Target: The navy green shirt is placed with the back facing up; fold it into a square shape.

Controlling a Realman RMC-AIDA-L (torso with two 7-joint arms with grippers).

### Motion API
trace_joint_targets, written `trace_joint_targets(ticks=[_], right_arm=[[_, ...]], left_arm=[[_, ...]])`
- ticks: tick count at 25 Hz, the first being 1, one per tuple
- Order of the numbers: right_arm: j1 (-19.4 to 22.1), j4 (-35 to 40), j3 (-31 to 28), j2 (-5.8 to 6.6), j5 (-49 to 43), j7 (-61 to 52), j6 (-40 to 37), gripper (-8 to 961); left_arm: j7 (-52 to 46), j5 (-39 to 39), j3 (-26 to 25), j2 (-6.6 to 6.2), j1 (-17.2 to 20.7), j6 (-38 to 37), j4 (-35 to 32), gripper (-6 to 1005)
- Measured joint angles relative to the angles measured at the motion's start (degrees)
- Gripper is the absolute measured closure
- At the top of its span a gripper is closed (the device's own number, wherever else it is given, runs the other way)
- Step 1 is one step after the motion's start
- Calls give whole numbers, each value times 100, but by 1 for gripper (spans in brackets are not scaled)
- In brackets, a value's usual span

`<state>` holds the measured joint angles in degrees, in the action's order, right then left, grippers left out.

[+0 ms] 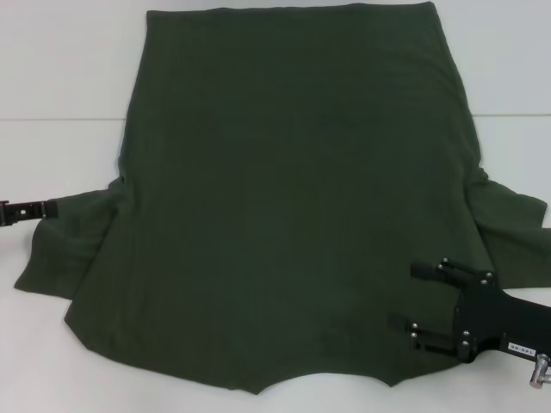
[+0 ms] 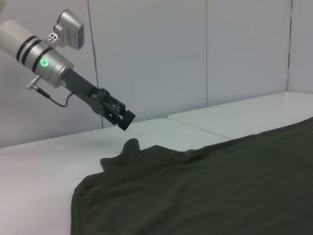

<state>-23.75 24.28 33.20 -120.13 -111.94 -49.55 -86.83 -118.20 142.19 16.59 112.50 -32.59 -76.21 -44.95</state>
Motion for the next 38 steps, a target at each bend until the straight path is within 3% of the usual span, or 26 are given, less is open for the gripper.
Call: trace_joint_targets(ticks=[17,32,35,38], right_arm=[[-112,-57,2,3,-6,-3,92,96],[-94,-64,2,8,-4,-2,96,97],[-71,-64,2,8,-1,-2,76,97],[-58,-64,2,7,10,-2,58,97]], left_arm=[[378,1,152,131,2,570,411,117],[469,6,322,184,2,524,496,126],[538,14,560,194,-16,507,498,129],[597,9,741,299,16,582,354,133]])
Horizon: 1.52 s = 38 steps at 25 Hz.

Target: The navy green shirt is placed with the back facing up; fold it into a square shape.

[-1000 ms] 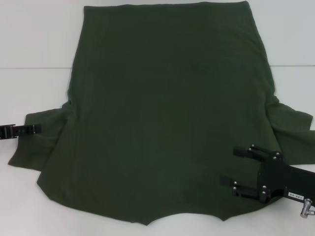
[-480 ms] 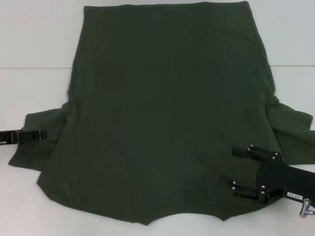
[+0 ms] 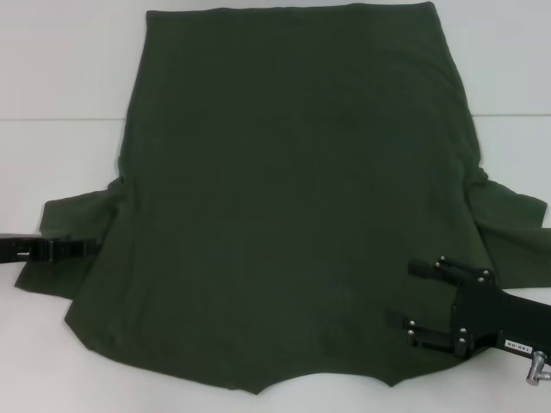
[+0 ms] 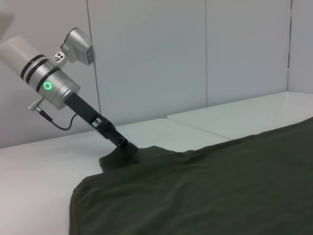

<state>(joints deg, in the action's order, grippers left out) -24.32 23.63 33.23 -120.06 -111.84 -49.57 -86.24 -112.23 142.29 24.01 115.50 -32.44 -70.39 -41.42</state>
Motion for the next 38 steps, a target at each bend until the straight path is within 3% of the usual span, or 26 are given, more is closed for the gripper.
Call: trace_joint_targets(ticks=[5,16,19,24,38], right_arm=[[8,0,0,0,2,0,-12,96],[-23,0,0,0,10,-4,-24,96],[-31,0,0,0,10,-7,-24,96],[-49,-3,3,0,14,-9,1,96],[-55,-8,-40,0,14,-18,-8,97]], left_arm=[[66,-1,11,87,10,62,-149,347],[61,-6,12,104,9,146,-182,594],[61,0,14,106,9,235,-184,822],[67,-2,17,105,9,278,-184,996],[-315,317,166,53,3,543,-651,972]])
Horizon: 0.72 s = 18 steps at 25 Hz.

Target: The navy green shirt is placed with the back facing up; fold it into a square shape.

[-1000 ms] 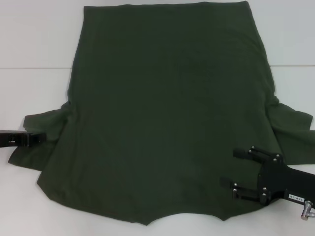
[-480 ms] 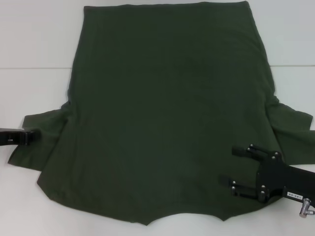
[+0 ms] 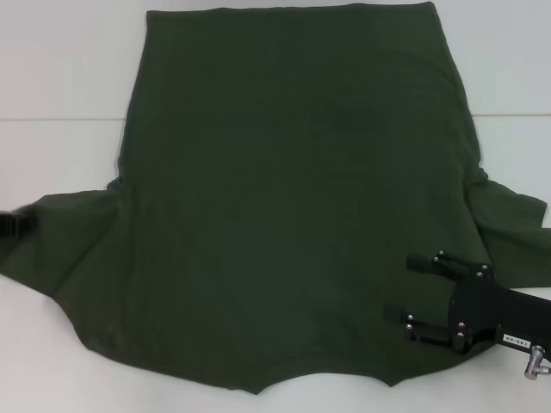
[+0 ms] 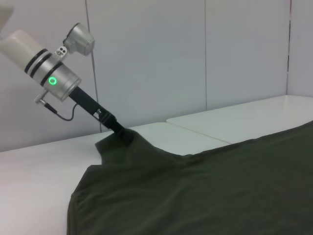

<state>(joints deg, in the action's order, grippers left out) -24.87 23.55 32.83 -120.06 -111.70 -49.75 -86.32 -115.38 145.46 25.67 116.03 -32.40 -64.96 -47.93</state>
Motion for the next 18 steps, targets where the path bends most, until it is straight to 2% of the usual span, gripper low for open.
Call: trace_joint_targets(ticks=[8,14,18], right_arm=[[-5,0,26,-3,7,0,-3,96],[-9,-36,38,-8,9,0,21,96],[-9,-65,39,0,9,0,28,96]], left_arm=[[-227,13,51,-68,-96,-380,-325,958],[-1049,17,640,-79,-159,-578,-496,948],[-1907,32,961,-79,-296,-1048,-751,941]])
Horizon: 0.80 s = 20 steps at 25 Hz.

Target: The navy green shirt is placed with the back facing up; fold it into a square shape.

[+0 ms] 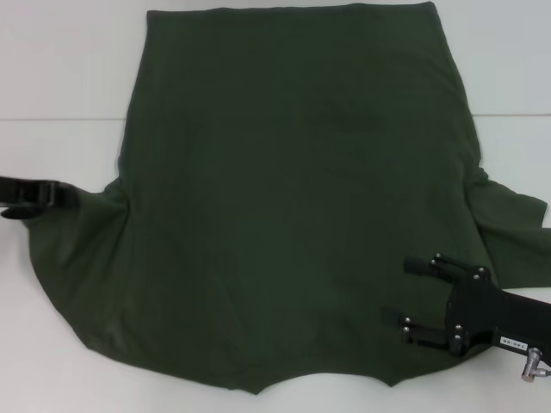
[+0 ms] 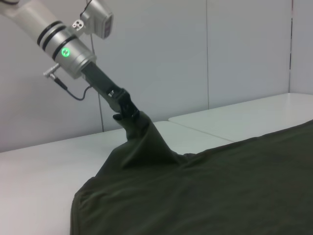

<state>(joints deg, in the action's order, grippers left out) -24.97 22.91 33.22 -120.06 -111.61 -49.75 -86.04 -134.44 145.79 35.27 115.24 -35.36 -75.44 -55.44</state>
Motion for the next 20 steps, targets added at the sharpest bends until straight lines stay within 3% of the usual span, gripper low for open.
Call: trace_joint_targets(ticks=[6,10,15,20], right_arm=[[1,0,0,0,-10,1,0,96],[1,-7,1,0,-23,15,0,97],[1,-7,1,0,-33,24,-26,97],[6,-6,1,0,-36,25,-42,96]], left_arm=[[-882,-21,60,0,-372,-964,-101,931],[-1155,-70,52,76,-528,-1172,44,924],[-1330,-96,28,173,-581,-797,486,916],[-1601,-261,-124,128,-516,-313,1094,907]])
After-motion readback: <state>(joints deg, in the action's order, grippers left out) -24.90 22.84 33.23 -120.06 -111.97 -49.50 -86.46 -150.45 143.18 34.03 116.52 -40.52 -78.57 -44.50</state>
